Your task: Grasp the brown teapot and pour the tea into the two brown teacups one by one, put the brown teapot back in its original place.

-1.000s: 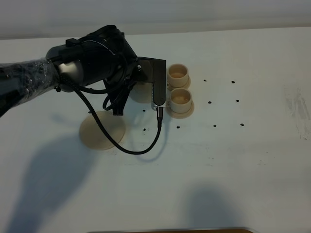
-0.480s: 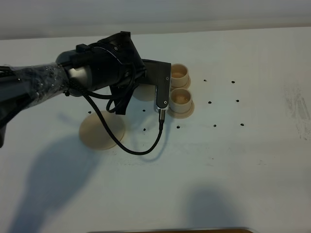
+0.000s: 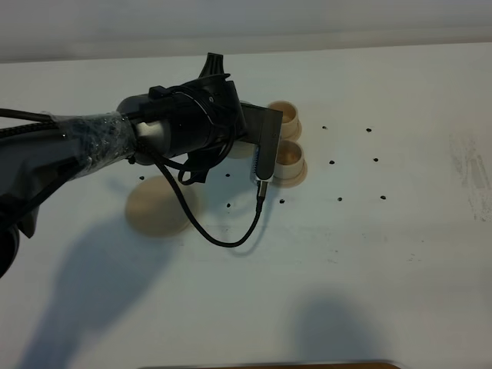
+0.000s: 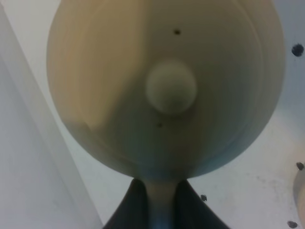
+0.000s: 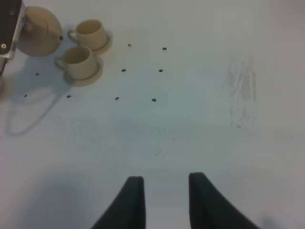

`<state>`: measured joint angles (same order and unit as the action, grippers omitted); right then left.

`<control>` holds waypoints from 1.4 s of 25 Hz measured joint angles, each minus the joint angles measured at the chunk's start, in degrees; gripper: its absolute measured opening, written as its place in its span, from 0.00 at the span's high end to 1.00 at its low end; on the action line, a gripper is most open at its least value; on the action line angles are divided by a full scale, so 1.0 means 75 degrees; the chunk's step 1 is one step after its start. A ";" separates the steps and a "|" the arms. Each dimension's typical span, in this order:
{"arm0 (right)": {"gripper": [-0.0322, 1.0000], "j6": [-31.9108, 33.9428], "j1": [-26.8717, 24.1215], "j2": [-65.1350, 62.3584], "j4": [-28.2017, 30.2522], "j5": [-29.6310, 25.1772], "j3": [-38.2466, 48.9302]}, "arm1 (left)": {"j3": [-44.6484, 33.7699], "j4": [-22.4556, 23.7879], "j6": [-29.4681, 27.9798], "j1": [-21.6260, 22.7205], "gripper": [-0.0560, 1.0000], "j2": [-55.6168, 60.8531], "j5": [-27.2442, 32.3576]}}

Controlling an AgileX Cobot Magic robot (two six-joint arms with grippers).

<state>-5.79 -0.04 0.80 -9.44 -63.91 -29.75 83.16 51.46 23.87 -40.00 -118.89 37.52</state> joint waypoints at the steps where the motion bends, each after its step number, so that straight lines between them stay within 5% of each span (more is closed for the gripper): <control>1: 0.76 0.0000 0.0000 0.0000 0.0000 0.0000 0.0000 | 0.0000 0.0020 -0.0033 -0.0007 0.79 -0.0005 -0.0009; 19: 0.76 0.0000 0.0000 0.0000 -0.0052 0.0000 0.0000 | 0.0000 0.0123 -0.0245 -0.0172 0.79 -0.0084 -0.0014; 35: 0.76 0.0000 0.0000 0.0000 -0.0068 0.0000 0.0000 | 0.0005 0.1035 -0.0488 -0.0326 0.79 -0.0306 0.0347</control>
<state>-5.79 -0.04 0.80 -9.95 -63.91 -29.75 83.19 59.22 20.21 -42.44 -121.19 40.12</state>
